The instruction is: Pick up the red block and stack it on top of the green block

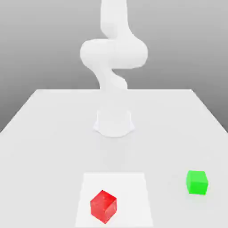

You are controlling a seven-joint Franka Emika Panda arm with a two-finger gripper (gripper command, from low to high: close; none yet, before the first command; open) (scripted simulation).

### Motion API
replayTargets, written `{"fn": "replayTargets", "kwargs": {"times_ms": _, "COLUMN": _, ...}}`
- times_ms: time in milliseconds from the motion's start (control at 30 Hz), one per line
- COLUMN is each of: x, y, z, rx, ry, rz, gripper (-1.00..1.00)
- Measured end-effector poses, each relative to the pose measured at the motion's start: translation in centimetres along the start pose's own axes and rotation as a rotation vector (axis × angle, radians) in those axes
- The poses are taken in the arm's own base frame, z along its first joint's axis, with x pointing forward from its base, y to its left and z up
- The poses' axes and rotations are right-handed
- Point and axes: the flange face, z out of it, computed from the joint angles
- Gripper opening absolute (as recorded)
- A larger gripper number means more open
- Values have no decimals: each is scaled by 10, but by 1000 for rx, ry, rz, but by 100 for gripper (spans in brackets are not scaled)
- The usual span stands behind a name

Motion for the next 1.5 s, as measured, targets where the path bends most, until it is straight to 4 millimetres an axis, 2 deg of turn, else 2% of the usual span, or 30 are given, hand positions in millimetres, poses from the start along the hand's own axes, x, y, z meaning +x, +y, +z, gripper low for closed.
{"fn": "replayTargets", "kwargs": {"times_ms": 100, "x": -1, "y": 11, "z": 66, "rx": -25, "ry": -103, "rz": -97, "gripper": 0}}
{"fn": "replayTargets", "kwargs": {"times_ms": 233, "x": -15, "y": 29, "z": 147, "rx": -58, "ry": -228, "rz": -220, "gripper": 0}}
{"fn": "replayTargets", "kwargs": {"times_ms": 367, "x": -40, "y": 54, "z": 222, "rx": -93, "ry": -344, "rz": -346, "gripper": 0}}
{"fn": "replayTargets", "kwargs": {"times_ms": 500, "x": -73, "y": 86, "z": 287, "rx": -132, "ry": -453, "rz": -474, "gripper": 0}}
{"fn": "replayTargets", "kwargs": {"times_ms": 667, "x": -119, "y": 135, "z": 351, "rx": -190, "ry": -582, "rz": -642, "gripper": 0}}
{"fn": "replayTargets", "kwargs": {"times_ms": 800, "x": -153, "y": 182, "z": 389, "rx": -243, "ry": -678, "rz": -776, "gripper": 0}}
{"fn": "replayTargets", "kwargs": {"times_ms": 967, "x": -184, "y": 214, "z": 434, "rx": -255, "ry": -698, "rz": -810, "gripper": 0}}
{"fn": "replayTargets", "kwargs": {"times_ms": 1000, "x": -189, "y": 219, "z": 440, "rx": -255, "ry": -699, "rz": -809, "gripper": -100}}
{"fn": "replayTargets", "kwargs": {"times_ms": 1200, "x": -192, "y": 222, "z": 444, "rx": -255, "ry": -702, "rz": -808, "gripper": -100}}
{"fn": "replayTargets", "kwargs": {"times_ms": 1267, "x": -185, "y": 215, "z": 435, "rx": -255, "ry": -701, "rz": -810, "gripper": -100}}
{"fn": "replayTargets", "kwargs": {"times_ms": 1367, "x": -169, "y": 200, "z": 410, "rx": -255, "ry": -701, "rz": -810, "gripper": -100}}
{"fn": "replayTargets", "kwargs": {"times_ms": 1400, "x": -166, "y": 194, "z": 401, "rx": -253, "ry": -703, "rz": -811, "gripper": -100}}
{"fn": "replayTargets", "kwargs": {"times_ms": 1433, "x": -175, "y": 178, "z": 397, "rx": -242, "ry": -710, "rz": -835, "gripper": -100}}
{"fn": "replayTargets", "kwargs": {"times_ms": 1500, "x": -208, "y": 140, "z": 389, "rx": -212, "ry": -729, "rz": -903, "gripper": -100}}
